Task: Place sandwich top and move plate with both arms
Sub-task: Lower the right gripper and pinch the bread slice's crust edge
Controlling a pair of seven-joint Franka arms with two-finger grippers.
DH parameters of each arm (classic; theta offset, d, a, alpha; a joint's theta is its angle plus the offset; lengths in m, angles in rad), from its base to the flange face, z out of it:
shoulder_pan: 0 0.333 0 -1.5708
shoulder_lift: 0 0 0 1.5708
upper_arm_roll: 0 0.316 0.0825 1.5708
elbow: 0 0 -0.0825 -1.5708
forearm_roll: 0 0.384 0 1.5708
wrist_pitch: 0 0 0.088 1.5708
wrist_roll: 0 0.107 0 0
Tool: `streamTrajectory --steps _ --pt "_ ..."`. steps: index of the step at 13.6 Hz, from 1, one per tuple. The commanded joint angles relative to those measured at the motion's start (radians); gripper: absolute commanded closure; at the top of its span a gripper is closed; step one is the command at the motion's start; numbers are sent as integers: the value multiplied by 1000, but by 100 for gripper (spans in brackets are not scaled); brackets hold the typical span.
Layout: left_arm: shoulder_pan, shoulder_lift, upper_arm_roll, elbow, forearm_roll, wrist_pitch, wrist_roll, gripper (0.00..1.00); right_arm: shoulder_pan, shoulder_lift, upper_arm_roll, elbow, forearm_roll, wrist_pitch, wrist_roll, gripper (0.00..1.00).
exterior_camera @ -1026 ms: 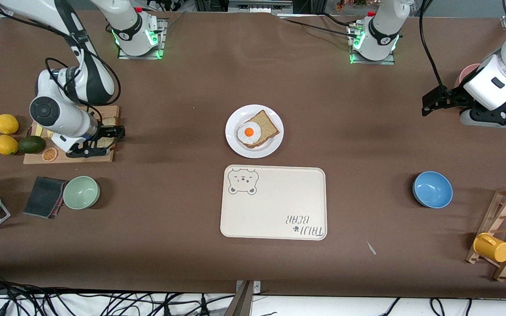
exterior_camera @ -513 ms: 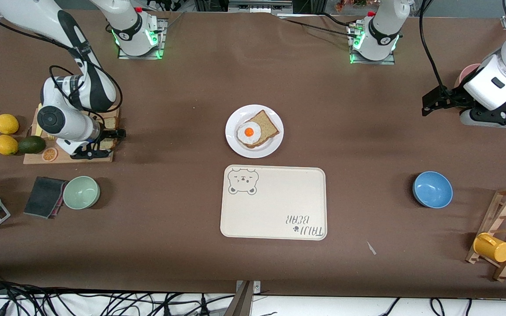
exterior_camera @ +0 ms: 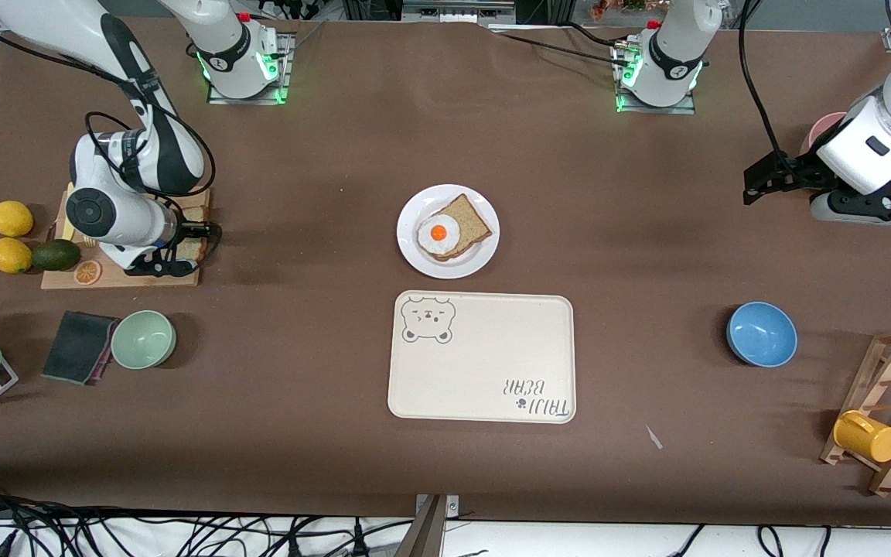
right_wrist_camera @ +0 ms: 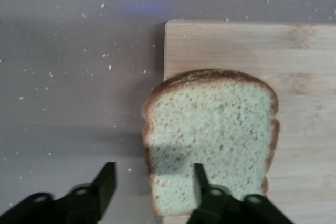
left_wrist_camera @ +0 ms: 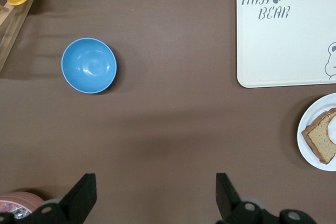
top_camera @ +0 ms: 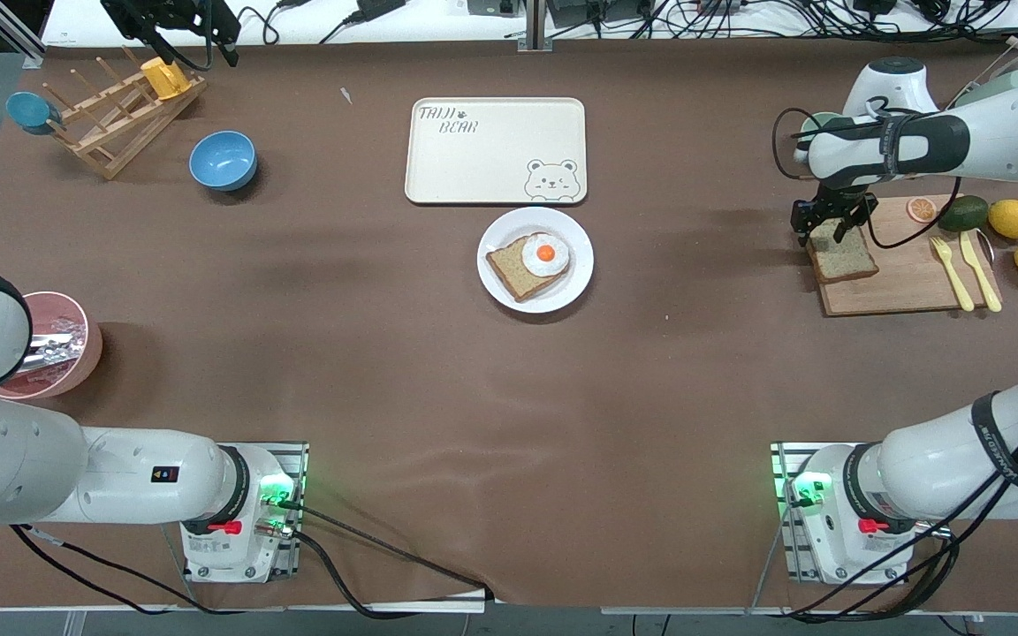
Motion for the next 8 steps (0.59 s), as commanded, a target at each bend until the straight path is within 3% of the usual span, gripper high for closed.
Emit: streamTrajectory --steps 1,4,8 --pt "-3 13 2 32 -11 -22 -10 0 9 -27 32 -12 -21 -29 75 46" --pt "0 13 3 33 -10 -22 -5 0 39 -23 32 -15 -43 -23 109 50" --pt "-1 15 2 33 -11 -21 -10 0 45 -26 32 -7 -79 -17 110 44"
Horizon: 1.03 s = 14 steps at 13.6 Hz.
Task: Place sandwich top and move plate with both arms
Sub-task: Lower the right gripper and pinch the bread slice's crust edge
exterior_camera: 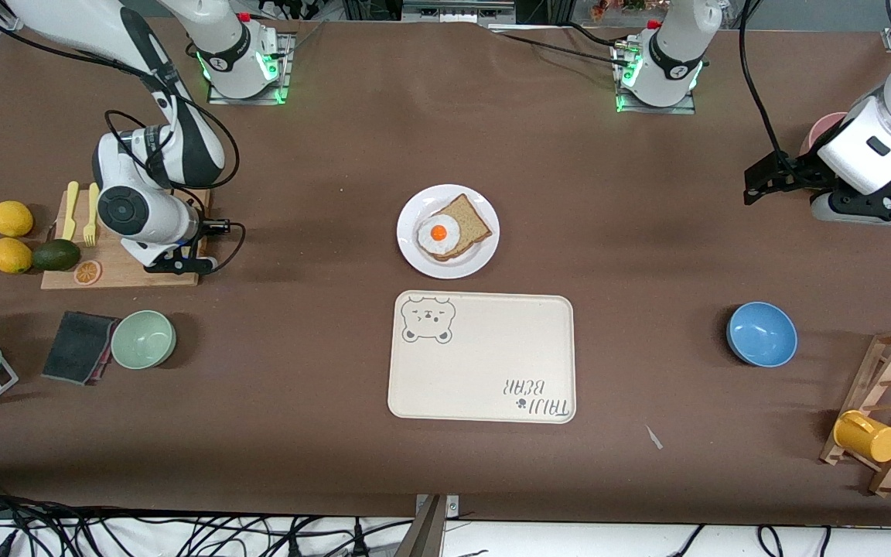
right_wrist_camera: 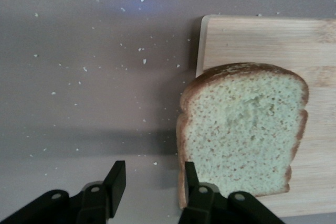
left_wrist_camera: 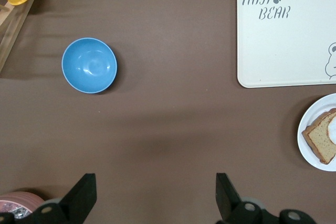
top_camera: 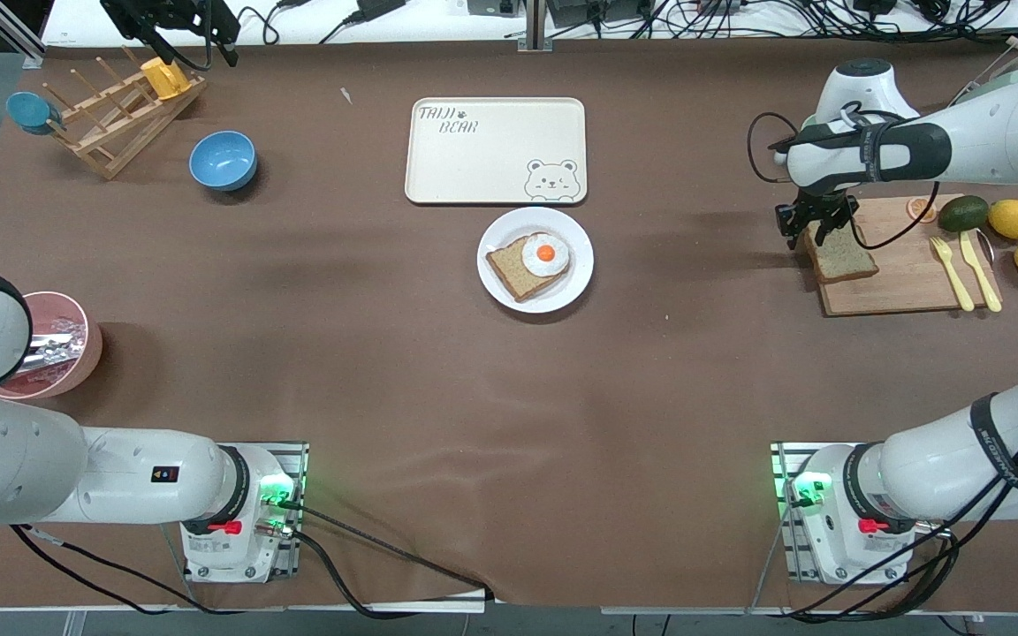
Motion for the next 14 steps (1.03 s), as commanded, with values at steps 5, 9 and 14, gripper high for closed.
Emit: streamTrajectory --steps 5,9,14 --pt "-3 15 0 35 -10 -21 -10 0 12 -38 -1 18 -53 -7 18 40" --pt "-1 15 0 35 -10 -21 -10 0 15 -70 -1 15 -60 -44 9 39" --pt "-1 15 0 35 -10 -21 -10 0 30 -114 11 -40 -176 -36 88 39"
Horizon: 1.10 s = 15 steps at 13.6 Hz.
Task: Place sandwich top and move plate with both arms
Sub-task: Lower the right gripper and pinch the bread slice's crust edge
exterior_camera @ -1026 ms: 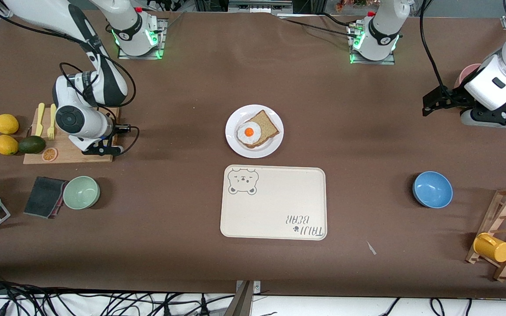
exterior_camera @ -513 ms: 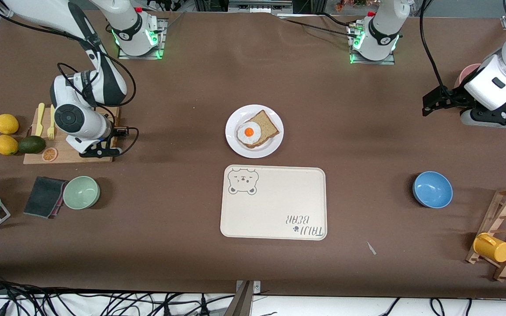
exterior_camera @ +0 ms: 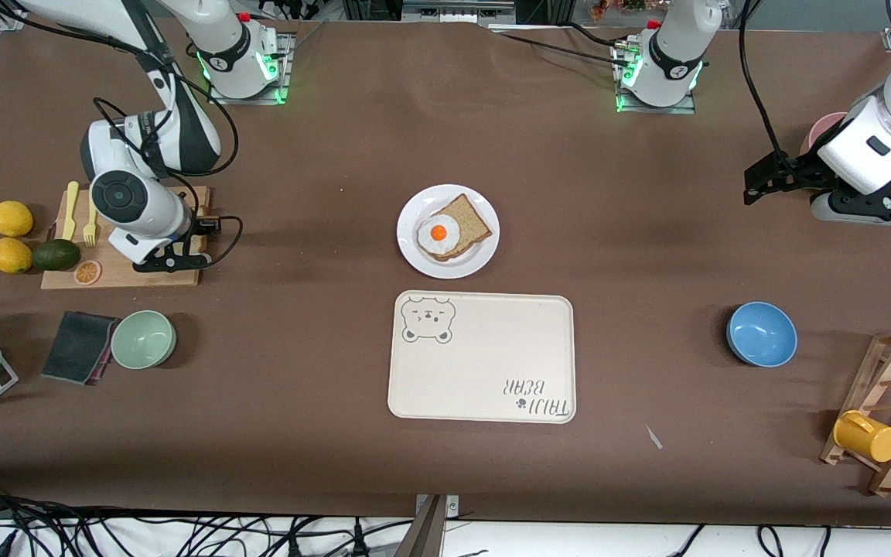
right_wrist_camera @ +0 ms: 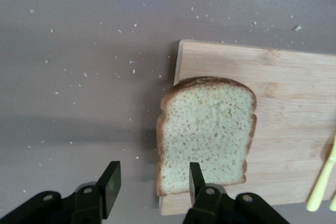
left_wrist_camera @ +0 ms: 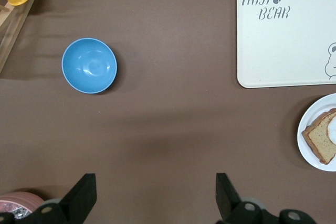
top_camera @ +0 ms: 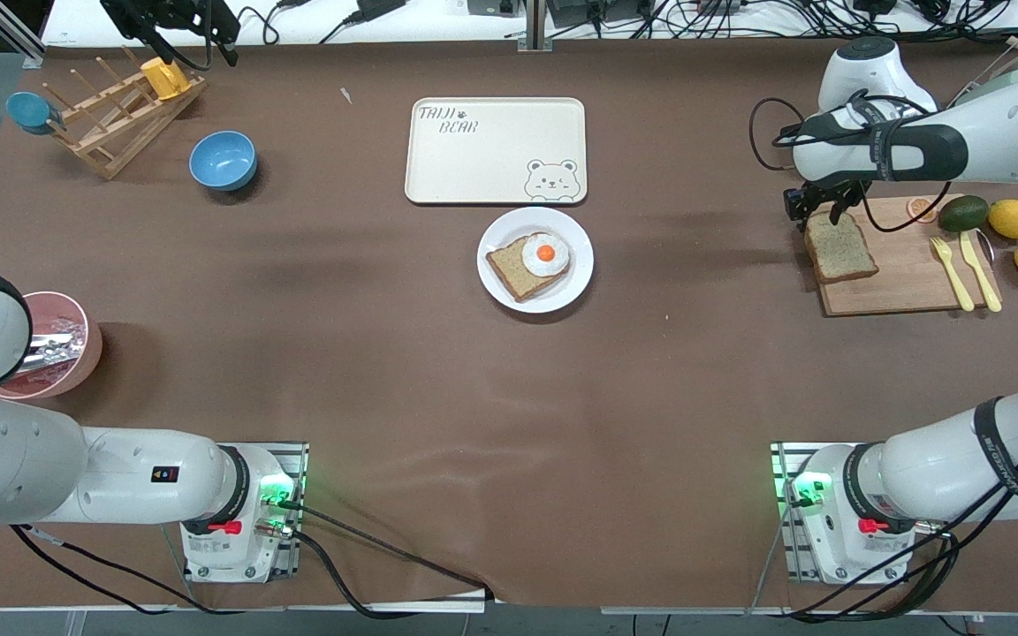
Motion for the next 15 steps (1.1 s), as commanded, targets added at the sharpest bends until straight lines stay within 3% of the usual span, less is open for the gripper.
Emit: streamTrajectory --steps 1,6,15 --pt "-1 13 0 34 -11 -22 -10 0 12 -19 30 -53 -136 23 145 39" --pt "8 15 3 34 -10 -22 -8 0 20 32 38 -129 -194 146 309 39" --pt "6 15 2 34 -11 -22 -10 0 18 66 32 -132 -277 175 329 44"
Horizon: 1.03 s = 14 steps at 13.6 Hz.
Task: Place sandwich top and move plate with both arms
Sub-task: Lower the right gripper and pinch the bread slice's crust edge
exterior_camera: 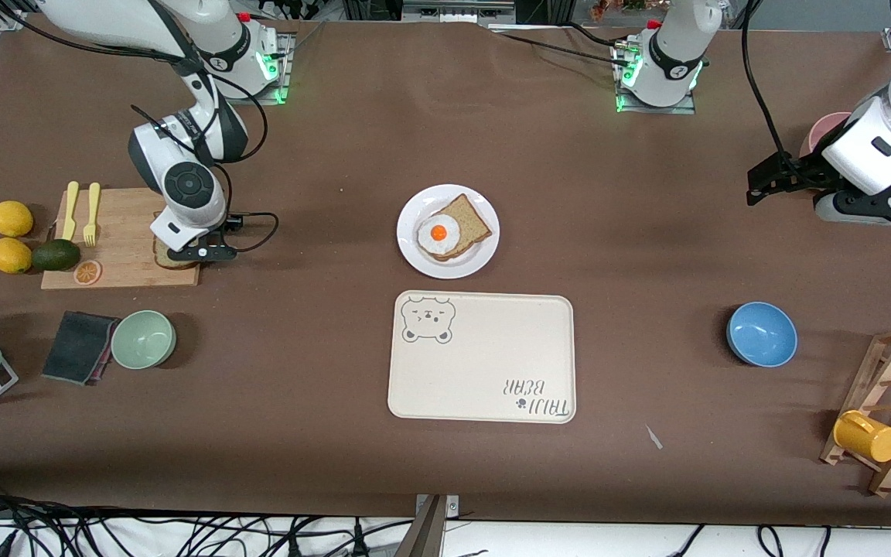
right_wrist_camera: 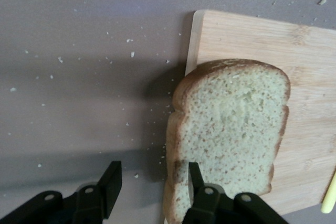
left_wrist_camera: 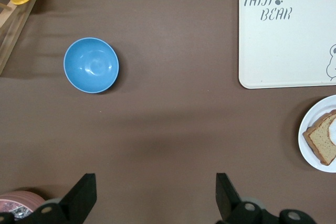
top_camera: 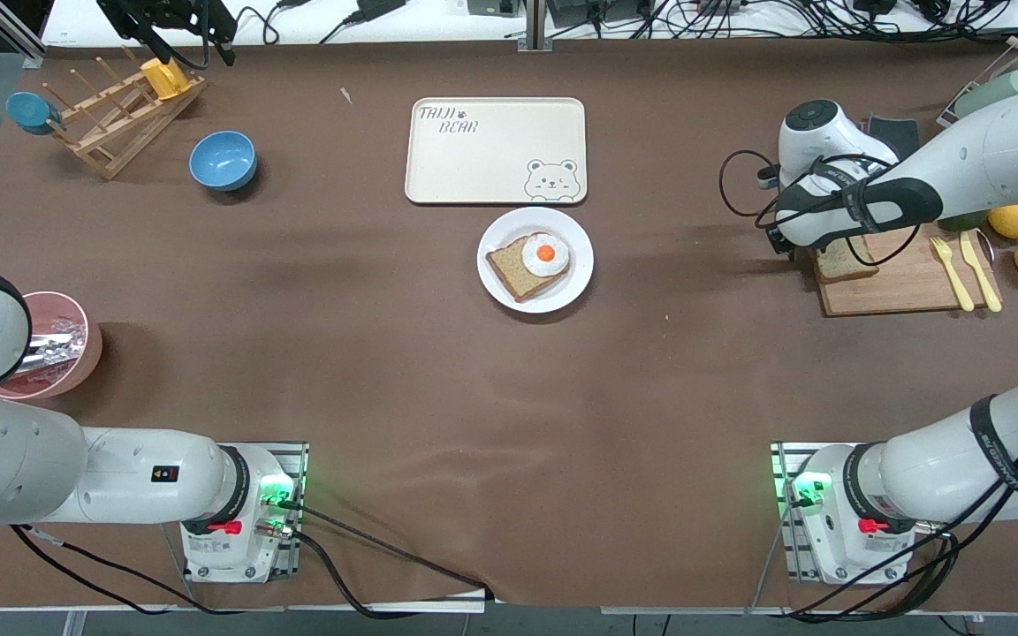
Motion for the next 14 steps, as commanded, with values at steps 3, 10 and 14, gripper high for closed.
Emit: streamTrajectory --steps 3,10,14 --pt "1 13 0 34 -11 -24 -10 0 0 3 -10 -13 -49 24 25 52" --pt "1 15 0 34 -11 -24 -10 0 -2 14 -41 -33 -84 70 23 80" --pt "1 15 0 34 -11 -24 -8 0 -2 11 -41 -31 -83 65 23 100"
